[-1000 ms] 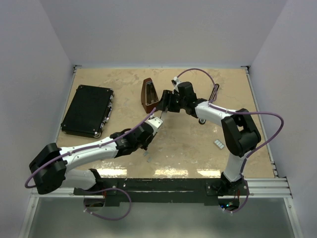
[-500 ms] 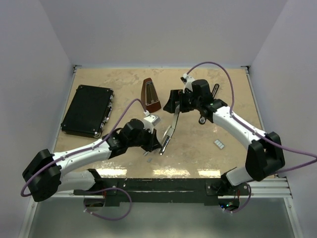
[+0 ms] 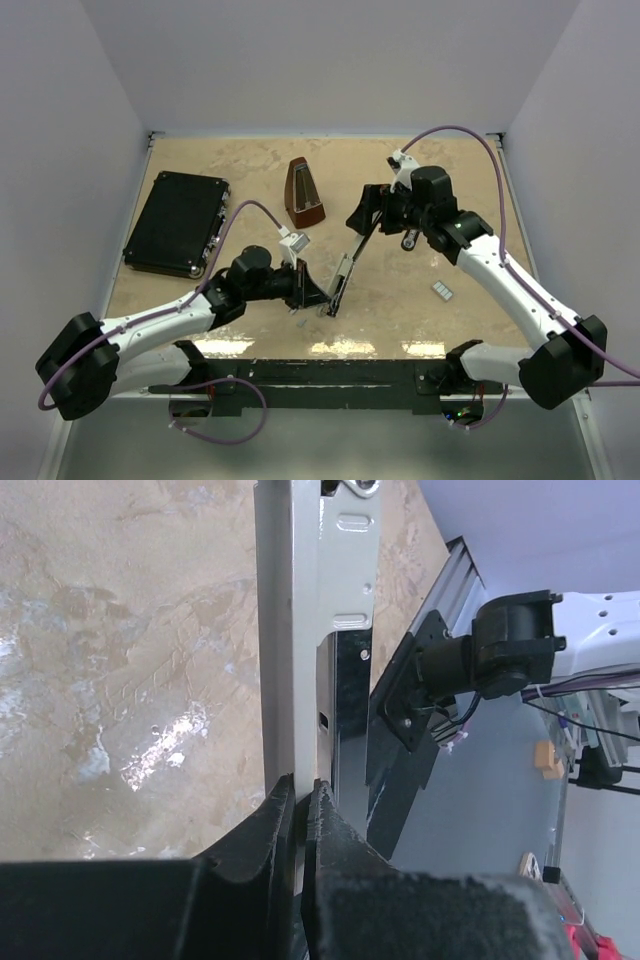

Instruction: Unload the staples from the stapler

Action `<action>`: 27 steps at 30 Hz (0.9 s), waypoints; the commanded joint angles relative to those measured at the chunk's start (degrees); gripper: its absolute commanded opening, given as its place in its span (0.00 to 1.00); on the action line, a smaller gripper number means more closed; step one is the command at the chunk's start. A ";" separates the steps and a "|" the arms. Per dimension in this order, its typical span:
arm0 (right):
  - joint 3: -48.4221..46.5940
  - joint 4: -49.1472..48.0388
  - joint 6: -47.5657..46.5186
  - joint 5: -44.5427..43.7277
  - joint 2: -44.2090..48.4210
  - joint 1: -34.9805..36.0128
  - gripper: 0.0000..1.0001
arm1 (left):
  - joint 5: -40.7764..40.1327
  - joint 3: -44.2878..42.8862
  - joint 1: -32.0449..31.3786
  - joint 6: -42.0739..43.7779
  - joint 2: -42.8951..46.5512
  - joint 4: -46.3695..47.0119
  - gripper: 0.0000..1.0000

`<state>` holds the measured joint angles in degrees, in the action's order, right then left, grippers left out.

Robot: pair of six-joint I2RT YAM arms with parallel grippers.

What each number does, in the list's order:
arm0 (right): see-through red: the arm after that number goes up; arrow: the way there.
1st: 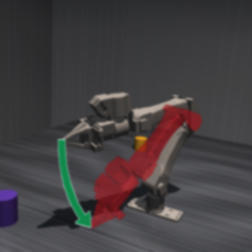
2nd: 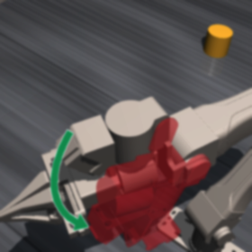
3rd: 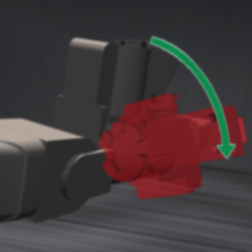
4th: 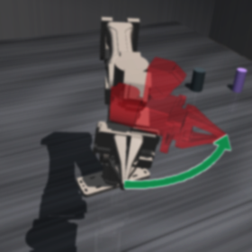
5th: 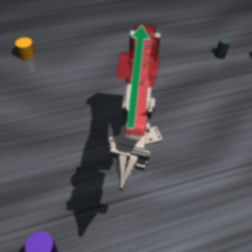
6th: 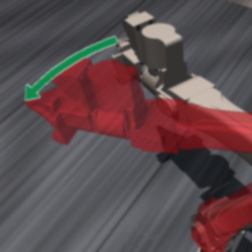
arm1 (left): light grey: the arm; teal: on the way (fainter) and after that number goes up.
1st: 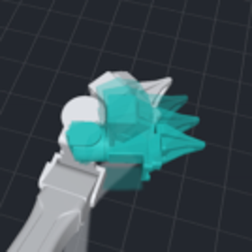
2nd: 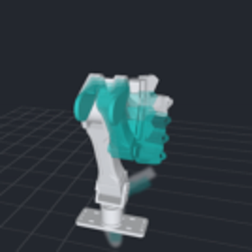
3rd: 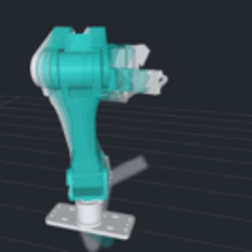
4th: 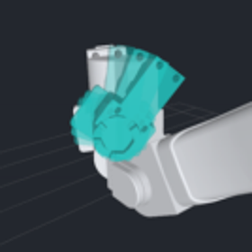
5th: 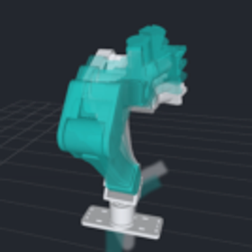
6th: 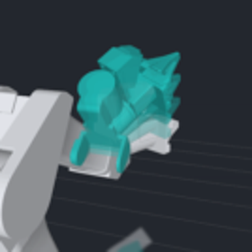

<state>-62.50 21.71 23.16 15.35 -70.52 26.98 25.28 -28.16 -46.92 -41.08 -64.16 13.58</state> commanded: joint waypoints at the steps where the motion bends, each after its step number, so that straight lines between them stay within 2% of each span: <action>1: -2.97 3.06 -0.74 -1.38 -0.32 0.44 0.96 | 1.88 1.00 0.51 -3.48 3.86 8.30 0.00; 4: -3.33 2.90 -0.57 -1.03 -0.14 0.44 0.96 | 1.62 1.18 0.60 -2.26 5.01 6.99 0.00; 11: -10.70 3.78 -3.03 -1.13 -7.52 0.44 0.96 | 4.69 2.94 0.60 2.58 6.16 7.33 0.00; 16: -13.70 2.81 -2.15 0.20 -13.85 0.35 0.98 | 6.19 3.29 0.60 0.92 4.31 9.18 0.00; 20: -14.57 0.43 -1.63 1.87 -16.57 0.26 0.98 | 6.97 5.57 0.86 -1.98 3.43 15.66 0.00; 27: -16.60 -0.88 -1.45 0.99 -21.32 0.35 0.98 | 9.61 6.72 0.95 -5.23 2.20 21.83 0.00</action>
<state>-75.46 23.83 21.65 16.03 -91.33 27.31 31.70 -21.34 -46.37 -44.31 -62.83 21.50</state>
